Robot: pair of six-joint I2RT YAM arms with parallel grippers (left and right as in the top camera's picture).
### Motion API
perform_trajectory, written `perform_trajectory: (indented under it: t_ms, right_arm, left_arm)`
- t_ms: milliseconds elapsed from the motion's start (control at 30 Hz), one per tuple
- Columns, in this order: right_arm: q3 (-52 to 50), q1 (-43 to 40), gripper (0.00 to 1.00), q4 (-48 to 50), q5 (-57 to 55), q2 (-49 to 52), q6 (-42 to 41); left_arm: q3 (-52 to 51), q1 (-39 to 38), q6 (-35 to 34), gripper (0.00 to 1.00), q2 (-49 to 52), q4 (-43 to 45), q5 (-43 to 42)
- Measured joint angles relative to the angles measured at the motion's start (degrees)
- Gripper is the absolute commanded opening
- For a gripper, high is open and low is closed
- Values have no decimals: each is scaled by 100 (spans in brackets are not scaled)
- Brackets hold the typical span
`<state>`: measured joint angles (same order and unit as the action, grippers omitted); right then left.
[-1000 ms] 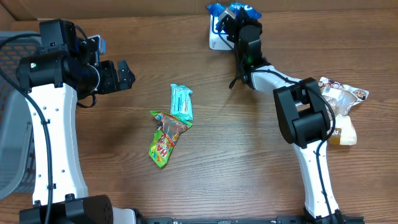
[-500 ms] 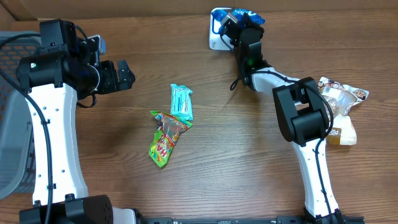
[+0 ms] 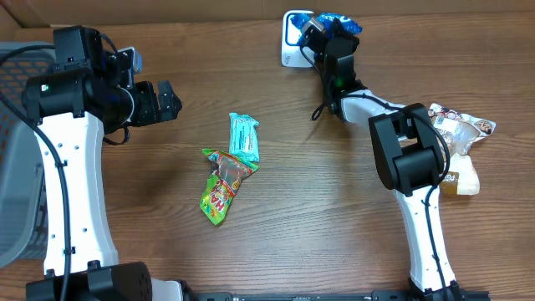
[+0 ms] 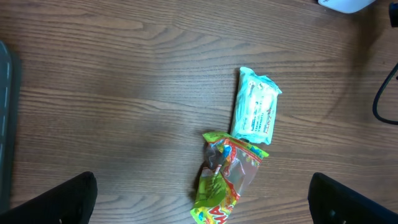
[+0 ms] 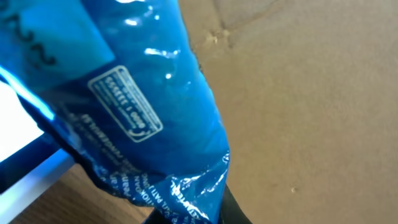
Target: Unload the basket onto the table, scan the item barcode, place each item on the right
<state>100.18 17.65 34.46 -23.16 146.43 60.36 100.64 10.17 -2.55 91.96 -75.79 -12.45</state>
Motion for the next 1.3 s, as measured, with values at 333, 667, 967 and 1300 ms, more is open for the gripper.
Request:
perform_trajectory:
  t_ms: [333, 667, 967, 1300]
  right_arm:
    - [0, 2, 4, 39, -22, 0, 127]
    - [0, 46, 4, 391, -24, 0, 293]
    - [0, 240, 4, 17, -437, -76, 262]
    - [22, 916, 4, -1779, -2470, -1497, -328]
  left_arm:
    - [0, 0, 0, 100, 0, 0, 0]
    - [0, 0, 0, 99, 0, 0, 0]
    - [0, -2, 0, 100, 0, -2, 0]
    - [-2, 0, 0, 100, 0, 0, -2]
